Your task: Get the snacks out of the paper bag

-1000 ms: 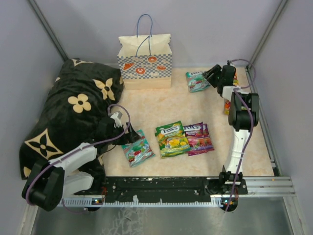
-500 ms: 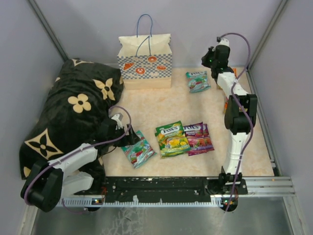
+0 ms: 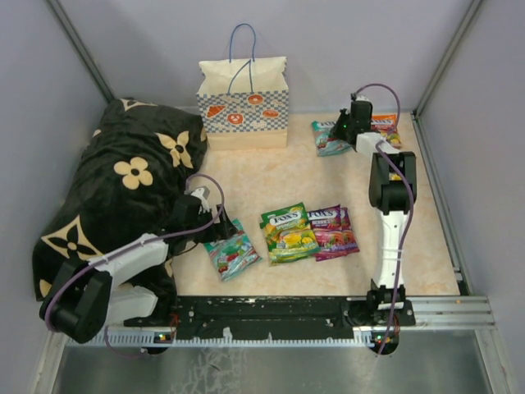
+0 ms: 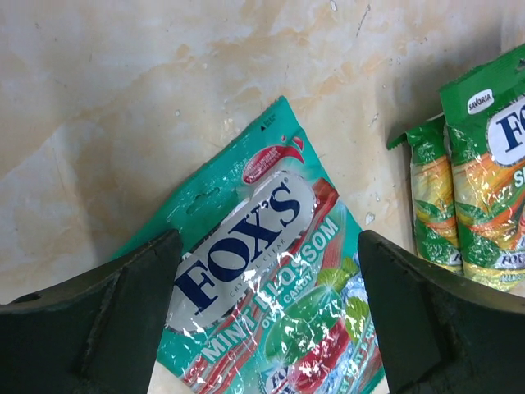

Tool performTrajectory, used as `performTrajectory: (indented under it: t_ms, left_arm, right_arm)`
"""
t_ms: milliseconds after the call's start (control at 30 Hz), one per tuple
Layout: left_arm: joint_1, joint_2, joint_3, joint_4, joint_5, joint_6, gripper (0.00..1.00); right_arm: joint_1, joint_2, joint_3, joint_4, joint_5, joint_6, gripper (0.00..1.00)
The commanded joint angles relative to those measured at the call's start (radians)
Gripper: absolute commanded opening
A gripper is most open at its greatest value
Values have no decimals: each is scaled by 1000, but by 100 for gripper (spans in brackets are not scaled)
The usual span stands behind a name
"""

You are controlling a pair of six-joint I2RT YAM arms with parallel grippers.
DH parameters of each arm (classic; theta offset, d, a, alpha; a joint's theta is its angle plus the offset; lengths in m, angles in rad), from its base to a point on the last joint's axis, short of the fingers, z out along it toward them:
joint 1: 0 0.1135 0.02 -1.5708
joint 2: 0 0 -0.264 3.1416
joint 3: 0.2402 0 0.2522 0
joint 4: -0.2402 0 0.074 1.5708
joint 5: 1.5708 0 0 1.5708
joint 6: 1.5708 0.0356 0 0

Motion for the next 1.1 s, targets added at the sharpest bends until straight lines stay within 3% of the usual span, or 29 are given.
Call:
performTrajectory:
  t_ms: [0,133,200,300,433,533,700,867,1067]
  left_arm:
    - [-7,99,34,-51,-55,47,96]
    - [-6,256,127,-26,-81,98,96]
    - [-5,332,194,-19,-100,124,97]
    - [-2,430,326,-53,-138,163,96]
    - [-2,373,487,-158,-214,227,97]
    - [-1,278,526,-254,-255,236,99]
    - [89,86,306,-173,-14,61,96]
    - [114,-78,104,-155,-32,-74,92]
    - [122,-246,-20,-228,-15,-195,88]
  right_arm:
    - [-4,-68,65,-70,-26,-16,8]
    - [-4,-197,62,-85,-64,-4,55]
    - [-3,-276,39,-94,-96,2,68]
    - [29,-435,-68,-73,-134,6,78]
    - [184,-651,-272,-112,-1,-84,82]
    - [354,-855,-549,-54,142,-101,82]
    - [589,-1049,-820,-12,163,4,76]
    - [711,-1093,-949,-13,34,109,72]
    - [771,-969,-955,-4,-192,172,65]
